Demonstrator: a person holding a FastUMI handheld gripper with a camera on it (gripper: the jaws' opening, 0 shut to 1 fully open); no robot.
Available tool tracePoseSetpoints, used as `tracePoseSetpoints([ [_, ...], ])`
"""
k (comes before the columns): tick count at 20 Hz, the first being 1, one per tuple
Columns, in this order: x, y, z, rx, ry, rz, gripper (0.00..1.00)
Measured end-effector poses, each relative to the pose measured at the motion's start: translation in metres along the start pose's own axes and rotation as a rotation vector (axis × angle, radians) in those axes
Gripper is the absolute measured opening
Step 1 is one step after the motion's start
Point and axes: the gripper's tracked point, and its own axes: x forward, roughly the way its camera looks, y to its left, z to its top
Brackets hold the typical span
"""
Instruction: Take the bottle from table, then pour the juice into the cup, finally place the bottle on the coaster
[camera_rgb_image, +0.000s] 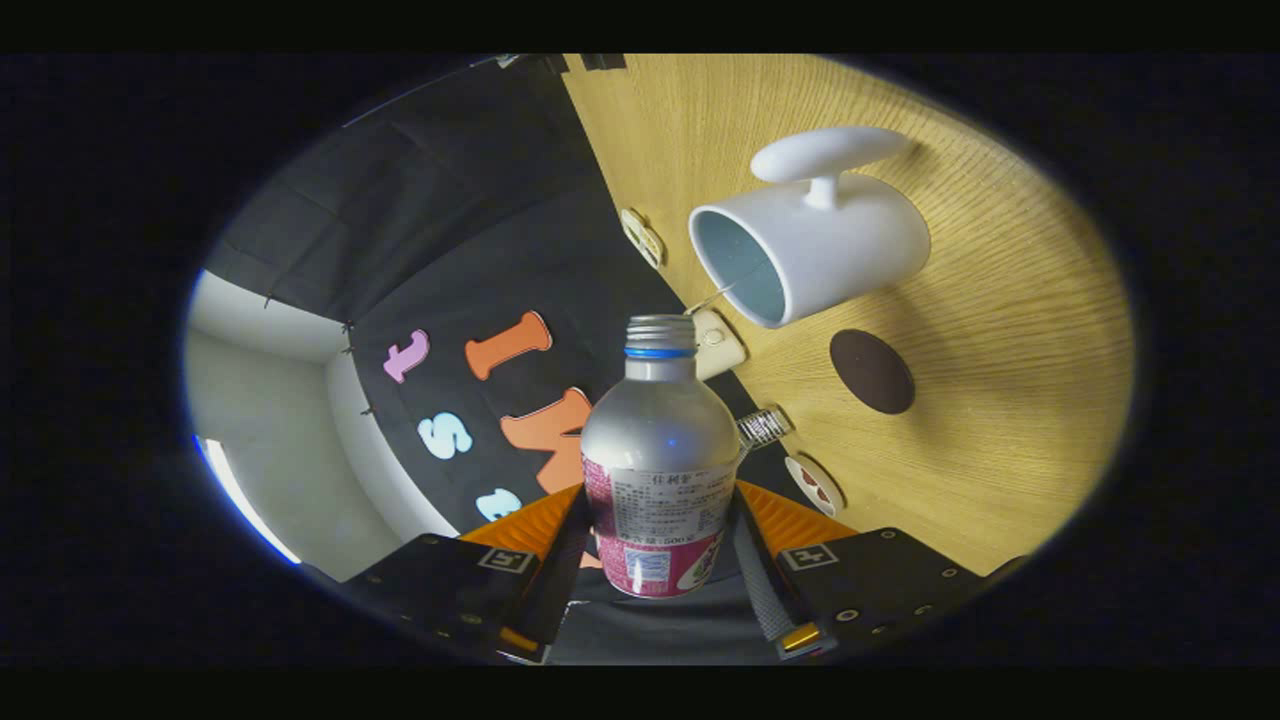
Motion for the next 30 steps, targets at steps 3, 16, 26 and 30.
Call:
tracePoseSetpoints([
  [3,0.001,0.002,0.000,0.018,0.000,0.006,0.74],
  [16,-0.002,0.009,0.001,0.072,-0.012,0.017,0.74],
  [26,-0.002,0.022,0.004,0.123,-0.024,0.055,0.74],
  [30,-0.003,0.027,0.004,0.153,-0.028,0.076,0.74],
])
